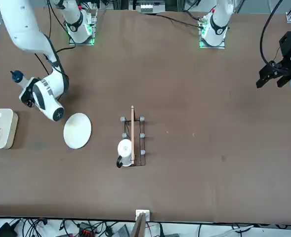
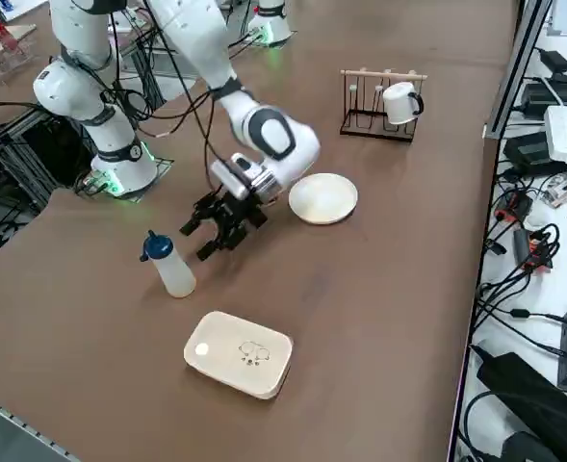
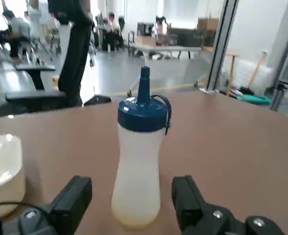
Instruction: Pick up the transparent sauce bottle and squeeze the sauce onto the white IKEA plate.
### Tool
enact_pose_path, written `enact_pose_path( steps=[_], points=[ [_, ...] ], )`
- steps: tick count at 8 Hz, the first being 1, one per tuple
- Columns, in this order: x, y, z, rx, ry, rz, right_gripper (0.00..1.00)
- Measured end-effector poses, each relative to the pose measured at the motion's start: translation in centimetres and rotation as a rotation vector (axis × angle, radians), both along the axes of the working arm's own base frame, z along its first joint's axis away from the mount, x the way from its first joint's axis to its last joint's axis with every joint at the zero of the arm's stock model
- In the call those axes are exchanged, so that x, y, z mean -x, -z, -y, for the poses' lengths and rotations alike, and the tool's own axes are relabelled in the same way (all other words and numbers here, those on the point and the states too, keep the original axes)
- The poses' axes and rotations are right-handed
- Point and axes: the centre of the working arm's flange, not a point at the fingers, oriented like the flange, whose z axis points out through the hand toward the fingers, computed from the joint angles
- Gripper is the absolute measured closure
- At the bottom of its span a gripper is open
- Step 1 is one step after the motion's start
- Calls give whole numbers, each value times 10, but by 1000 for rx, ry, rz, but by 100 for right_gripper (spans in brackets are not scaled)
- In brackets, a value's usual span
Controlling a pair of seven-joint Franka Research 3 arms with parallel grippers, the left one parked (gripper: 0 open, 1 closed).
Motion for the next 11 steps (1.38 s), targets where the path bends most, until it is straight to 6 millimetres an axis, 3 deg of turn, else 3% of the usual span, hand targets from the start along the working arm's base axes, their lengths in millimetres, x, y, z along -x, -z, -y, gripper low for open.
enact_pose_path(
  steps=[2,4,8,11],
  points=[
    [-47,-53,-40,-203,20,36,0],
    [-80,-92,-65,-437,-17,18,0],
    [-121,-155,-91,-962,-263,-111,0],
    [-132,-192,-103,-1236,-548,-277,0]
  ],
)
